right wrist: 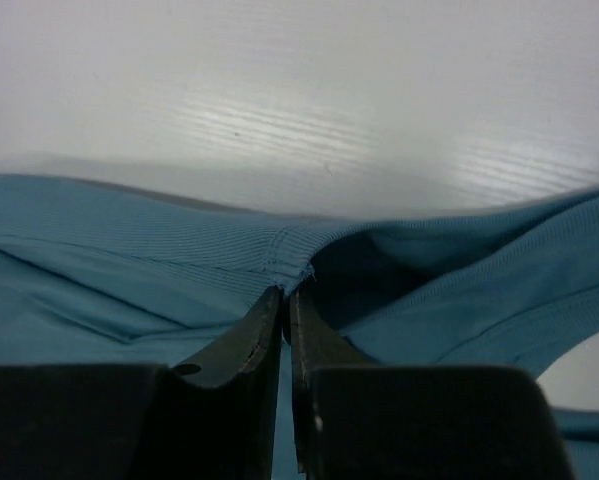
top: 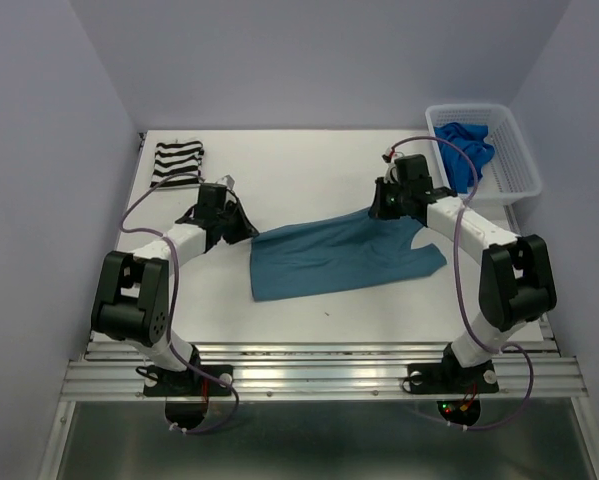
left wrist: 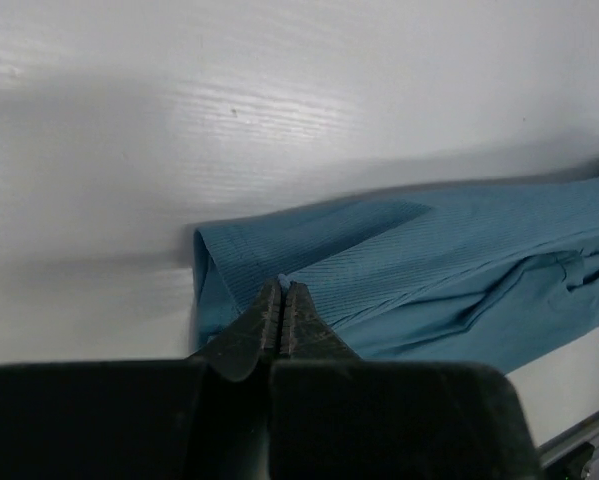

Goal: Fold and stack the tank tops

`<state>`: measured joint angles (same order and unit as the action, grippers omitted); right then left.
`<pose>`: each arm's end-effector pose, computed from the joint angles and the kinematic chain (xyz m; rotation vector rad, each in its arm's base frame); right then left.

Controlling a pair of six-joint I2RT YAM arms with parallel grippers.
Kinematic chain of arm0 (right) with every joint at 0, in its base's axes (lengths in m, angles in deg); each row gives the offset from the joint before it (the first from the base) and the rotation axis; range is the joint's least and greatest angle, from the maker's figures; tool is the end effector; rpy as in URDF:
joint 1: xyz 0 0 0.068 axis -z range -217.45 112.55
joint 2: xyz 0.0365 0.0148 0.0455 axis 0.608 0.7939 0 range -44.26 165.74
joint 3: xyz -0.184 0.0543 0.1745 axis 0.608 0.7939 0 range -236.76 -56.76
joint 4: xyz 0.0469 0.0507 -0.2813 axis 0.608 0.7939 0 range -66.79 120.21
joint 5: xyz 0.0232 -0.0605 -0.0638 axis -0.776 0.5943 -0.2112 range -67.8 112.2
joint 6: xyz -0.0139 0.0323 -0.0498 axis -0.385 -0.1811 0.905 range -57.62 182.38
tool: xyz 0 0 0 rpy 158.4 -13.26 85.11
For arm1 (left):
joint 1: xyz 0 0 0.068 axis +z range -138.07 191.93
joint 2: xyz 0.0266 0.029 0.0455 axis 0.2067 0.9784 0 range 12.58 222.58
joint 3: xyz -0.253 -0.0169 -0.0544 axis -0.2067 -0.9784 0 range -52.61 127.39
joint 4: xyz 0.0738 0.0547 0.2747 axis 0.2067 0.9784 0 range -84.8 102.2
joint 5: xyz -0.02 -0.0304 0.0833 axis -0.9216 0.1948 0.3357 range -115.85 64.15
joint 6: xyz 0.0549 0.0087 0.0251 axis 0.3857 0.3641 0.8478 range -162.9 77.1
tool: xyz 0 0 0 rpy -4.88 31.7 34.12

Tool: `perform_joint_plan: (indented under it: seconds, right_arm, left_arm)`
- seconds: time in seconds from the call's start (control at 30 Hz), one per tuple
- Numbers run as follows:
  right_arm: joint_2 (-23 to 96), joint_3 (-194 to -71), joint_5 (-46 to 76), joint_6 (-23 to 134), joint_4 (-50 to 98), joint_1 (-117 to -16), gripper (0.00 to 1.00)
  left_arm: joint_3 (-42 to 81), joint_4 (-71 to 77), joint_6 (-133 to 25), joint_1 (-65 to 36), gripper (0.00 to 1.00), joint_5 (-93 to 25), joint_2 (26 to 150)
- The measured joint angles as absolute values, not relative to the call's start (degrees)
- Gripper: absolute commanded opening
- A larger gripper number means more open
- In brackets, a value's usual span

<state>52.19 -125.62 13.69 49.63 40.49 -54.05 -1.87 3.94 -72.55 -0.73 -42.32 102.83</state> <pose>0.3851 0.1219 0.2039 -0.1536 2.3783 0.4223 0.3522 -0.0925 0.1620 -0.1802 2.2983 -0.7131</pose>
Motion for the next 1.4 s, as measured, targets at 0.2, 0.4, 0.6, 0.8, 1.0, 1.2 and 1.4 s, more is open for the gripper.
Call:
perform_joint_plan:
  seconds: [0.2, 0.4, 0.6, 0.8, 1.0, 1.2, 1.4]
  right_arm:
    - [45.5, -117.6, 14.5, 48.2, 40.7, -54.0, 0.12]
    - [38.1, -110.2, 14.5, 46.6, 40.6, -54.0, 0.14]
    - [29.6, -103.0, 14.8, 44.7, 38.6, -54.0, 0.16]
    - [23.4, -93.9, 15.2, 40.7, 35.7, -54.0, 0.22]
    - [19.1, -85.0, 17.0, 35.5, 33.4, -54.0, 0.45]
    - [15.3, -84.3, 20.8, 32.6, 33.2, -54.0, 1.00]
    - [14.8, -89.8, 29.1, 31.6, 35.2, -54.0, 1.00]
  left_arm:
    - [-7.0, 3.3, -72.9, -4.2, 0.00, -42.3, 97.2]
    - [-13.1, 2.1, -73.9, -6.1, 0.00, -41.9, 86.9]
    - [-18.2, 2.5, -75.6, -7.6, 0.00, -40.4, 80.4]
    - [-23.2, 2.8, -78.5, -9.5, 0.00, -39.8, 77.7]
    - [-27.5, 3.0, -80.8, -11.2, 0.01, -40.2, 78.2]
    - [-27.9, 4.2, -82.5, -12.0, 0.55, -40.2, 79.6]
    - [-26.7, 9.7, -83.1, -12.1, 0.99, -38.7, 76.7]
